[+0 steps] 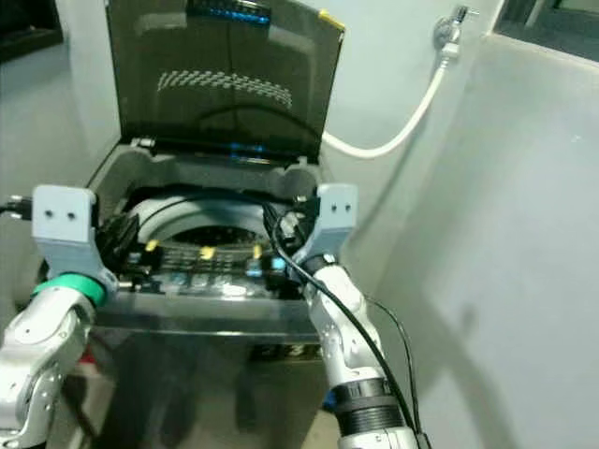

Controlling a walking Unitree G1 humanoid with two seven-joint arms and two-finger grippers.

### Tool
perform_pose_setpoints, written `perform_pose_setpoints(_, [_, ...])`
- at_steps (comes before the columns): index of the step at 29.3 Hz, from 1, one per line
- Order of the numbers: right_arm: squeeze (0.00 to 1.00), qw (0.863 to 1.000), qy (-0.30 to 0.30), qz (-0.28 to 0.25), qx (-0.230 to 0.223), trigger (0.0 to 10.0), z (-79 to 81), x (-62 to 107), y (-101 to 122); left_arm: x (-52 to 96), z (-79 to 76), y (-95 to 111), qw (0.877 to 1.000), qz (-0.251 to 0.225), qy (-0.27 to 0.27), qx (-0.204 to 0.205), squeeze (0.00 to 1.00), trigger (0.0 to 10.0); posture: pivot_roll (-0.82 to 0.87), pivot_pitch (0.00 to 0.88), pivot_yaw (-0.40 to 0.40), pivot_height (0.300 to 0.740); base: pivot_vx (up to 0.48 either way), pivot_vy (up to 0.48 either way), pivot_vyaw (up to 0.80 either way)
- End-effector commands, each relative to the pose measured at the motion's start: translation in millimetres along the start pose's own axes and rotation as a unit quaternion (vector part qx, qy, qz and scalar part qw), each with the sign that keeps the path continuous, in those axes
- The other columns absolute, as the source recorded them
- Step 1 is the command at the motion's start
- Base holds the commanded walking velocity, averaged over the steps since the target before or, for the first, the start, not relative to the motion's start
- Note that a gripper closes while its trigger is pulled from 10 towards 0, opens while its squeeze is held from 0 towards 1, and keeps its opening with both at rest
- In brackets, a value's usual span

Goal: Clothes washing

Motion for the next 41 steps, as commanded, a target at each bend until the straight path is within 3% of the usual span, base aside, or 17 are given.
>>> perform_pose_setpoints(1, [0.00, 1.000, -0.004, 0.008, -0.006, 10.0, -2.3, 2.5, -4, 0.7, -2.3, -3, 1.000, 0.003, -0.002, 0.000, 0.00, 10.0, 0.05, 0.004, -0.063, 0.740, 0.000, -0.480, 0.00])
perform_pose_setpoints(19, [0.00, 1.000, -0.003, 0.013, -0.008, 10.0, -1.5, 4.8, -3, 0.8, -2.3, -3, 1.000, 0.001, -0.001, -0.001, 0.00, 10.0, 0.05, 0.004, -0.063, 0.740, 0.000, -0.480, 0.00])
perform_pose_setpoints(21, [0.00, 1.000, 0.010, 0.019, -0.016, 10.0, 5.6, 5.4, -5, 3.0, -0.4, -2, 1.000, 0.002, -0.002, 0.022, 0.00, 10.0, 0.06, 0.000, -0.074, 0.740, 0.000, 0.000, 0.00])
perform_pose_setpoints(26, [0.00, 0.999, 0.028, 0.027, -0.032, 10.0, 18.7, 7.0, -10, 5.5, 5.8, 2, 1.000, -0.002, -0.001, 0.024, 0.00, 10.0, 0.07, 0.000, -0.063, 0.740, 0.000, 0.000, 0.00])
perform_pose_setpoints(41, [0.00, 0.998, 0.036, 0.032, -0.040, 10.0, 24.2, 9.4, -11, 7.0, 9.6, 5, 1.000, -0.007, 0.004, 0.029, 0.00, 10.0, 0.07, 0.000, -0.070, 0.740, 0.000, 0.000, 0.00])
Point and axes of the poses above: a point about 5 cm out from each wrist's last joint towards the gripper, its own x axis pointing back from the gripper into the wrist, its own y axis along the axis of the wrist's last joint, z = x × y, the point moved 6 cm from there along -x, pointing out of the wrist towards the gripper, and after that the axes turned 13 degrees about x, right-handed, at the moved point
